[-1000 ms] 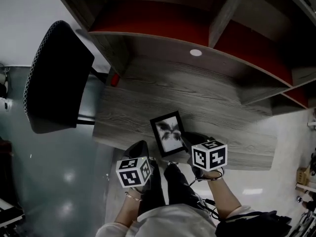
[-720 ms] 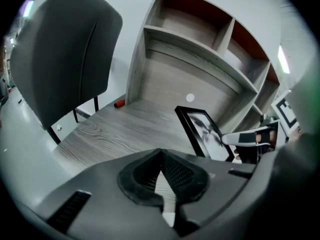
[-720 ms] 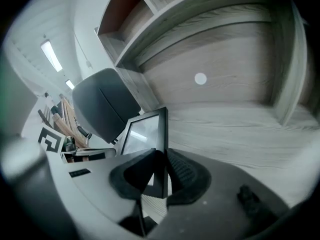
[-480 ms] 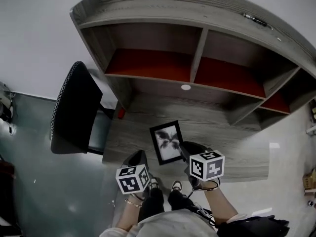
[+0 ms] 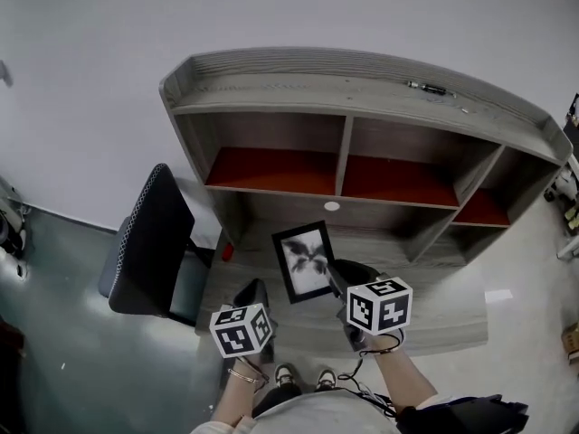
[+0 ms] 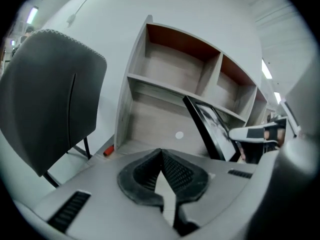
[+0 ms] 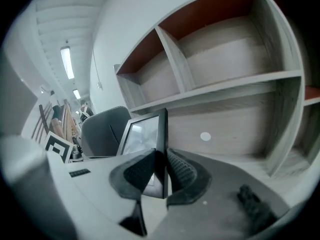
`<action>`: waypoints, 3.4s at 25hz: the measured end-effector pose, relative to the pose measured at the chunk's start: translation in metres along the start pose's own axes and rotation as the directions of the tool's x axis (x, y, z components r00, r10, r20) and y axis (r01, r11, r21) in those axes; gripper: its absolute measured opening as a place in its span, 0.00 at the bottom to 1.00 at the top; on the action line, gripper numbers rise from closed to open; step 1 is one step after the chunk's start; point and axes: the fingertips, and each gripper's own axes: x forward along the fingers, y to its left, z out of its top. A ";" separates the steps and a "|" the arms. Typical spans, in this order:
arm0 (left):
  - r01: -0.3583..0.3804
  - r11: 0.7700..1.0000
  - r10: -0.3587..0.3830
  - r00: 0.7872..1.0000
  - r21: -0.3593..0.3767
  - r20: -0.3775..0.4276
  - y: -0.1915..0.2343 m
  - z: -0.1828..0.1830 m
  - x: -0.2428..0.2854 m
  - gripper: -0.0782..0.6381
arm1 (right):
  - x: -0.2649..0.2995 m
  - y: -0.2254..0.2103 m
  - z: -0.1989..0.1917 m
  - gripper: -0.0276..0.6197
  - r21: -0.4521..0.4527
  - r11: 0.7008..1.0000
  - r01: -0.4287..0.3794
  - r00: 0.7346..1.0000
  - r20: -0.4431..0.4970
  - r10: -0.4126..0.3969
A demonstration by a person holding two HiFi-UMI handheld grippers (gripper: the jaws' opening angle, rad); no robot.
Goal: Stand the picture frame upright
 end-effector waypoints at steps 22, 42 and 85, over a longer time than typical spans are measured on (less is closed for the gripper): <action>0.065 0.986 -0.107 0.954 0.156 0.280 -0.022 0.178 -0.031 0.13 | -0.047 0.039 0.158 0.18 -0.130 0.982 0.138 0.933 0.350 -0.084; 0.102 0.960 -0.210 0.881 0.263 0.425 -0.062 0.274 -0.066 0.13 | -0.099 0.058 0.263 0.18 -0.147 0.958 0.244 0.813 0.570 -0.120; 0.103 0.939 -0.273 0.803 0.328 0.530 -0.084 0.464 -0.054 0.13 | -0.075 0.025 0.425 0.18 -0.051 0.937 0.346 0.706 0.671 -0.225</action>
